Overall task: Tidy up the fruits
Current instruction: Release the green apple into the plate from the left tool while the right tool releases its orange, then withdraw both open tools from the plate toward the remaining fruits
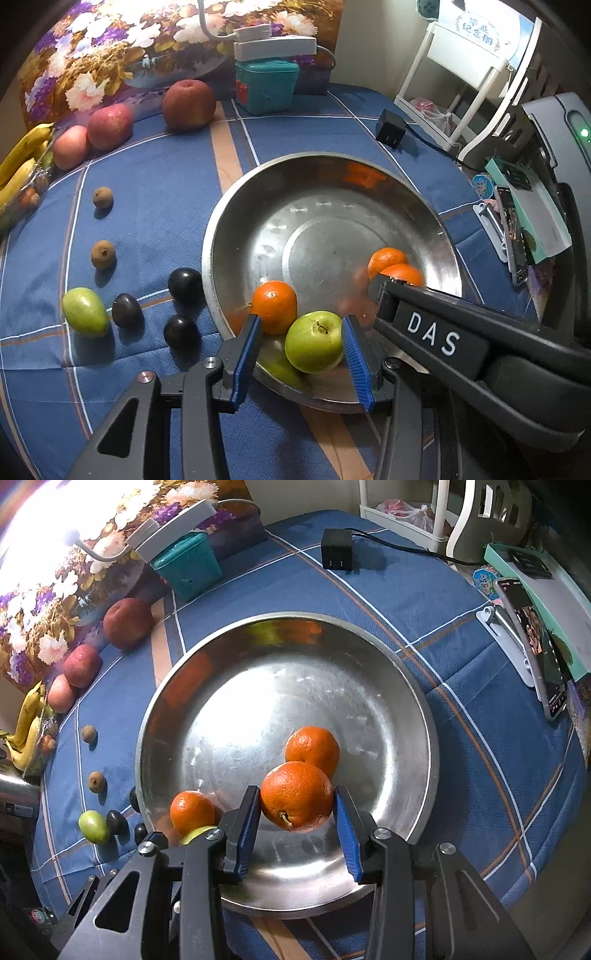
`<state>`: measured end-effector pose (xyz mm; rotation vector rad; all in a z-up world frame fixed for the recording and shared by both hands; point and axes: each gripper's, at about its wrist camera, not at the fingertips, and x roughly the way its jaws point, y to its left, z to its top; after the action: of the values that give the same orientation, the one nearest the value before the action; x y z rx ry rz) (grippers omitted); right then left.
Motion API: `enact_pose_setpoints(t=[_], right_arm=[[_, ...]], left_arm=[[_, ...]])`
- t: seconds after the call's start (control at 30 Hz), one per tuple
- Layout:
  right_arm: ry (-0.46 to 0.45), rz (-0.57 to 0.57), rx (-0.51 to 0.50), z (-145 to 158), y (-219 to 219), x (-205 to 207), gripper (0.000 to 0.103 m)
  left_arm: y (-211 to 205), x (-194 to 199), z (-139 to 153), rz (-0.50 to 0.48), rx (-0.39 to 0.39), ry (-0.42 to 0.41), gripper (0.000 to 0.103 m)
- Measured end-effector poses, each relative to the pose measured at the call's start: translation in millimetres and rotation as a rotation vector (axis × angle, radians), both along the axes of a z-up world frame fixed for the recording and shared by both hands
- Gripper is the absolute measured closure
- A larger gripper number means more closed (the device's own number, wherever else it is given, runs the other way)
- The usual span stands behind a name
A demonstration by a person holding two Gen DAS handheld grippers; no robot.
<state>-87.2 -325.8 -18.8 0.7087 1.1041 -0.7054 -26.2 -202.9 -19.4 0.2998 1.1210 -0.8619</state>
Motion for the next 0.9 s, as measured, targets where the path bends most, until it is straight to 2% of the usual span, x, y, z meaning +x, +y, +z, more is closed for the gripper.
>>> enact_pose_setpoints(t=[0.53, 0.73, 0.9], right_arm=[[-0.026, -0.004, -0.039, 14, -3, -3, 0.059], [-0.025, -0.004, -0.042, 15, -3, -2, 0.060], [-0.021, 0.003, -0.047, 15, 0, -1, 0.060]], left_arm=[[13, 12, 9, 0.041, -0.015, 0.004, 0.048], [30, 31, 6, 0.118, 0.001, 0.047, 0.048], [52, 54, 5, 0.225, 0.008, 0.076, 0.048]])
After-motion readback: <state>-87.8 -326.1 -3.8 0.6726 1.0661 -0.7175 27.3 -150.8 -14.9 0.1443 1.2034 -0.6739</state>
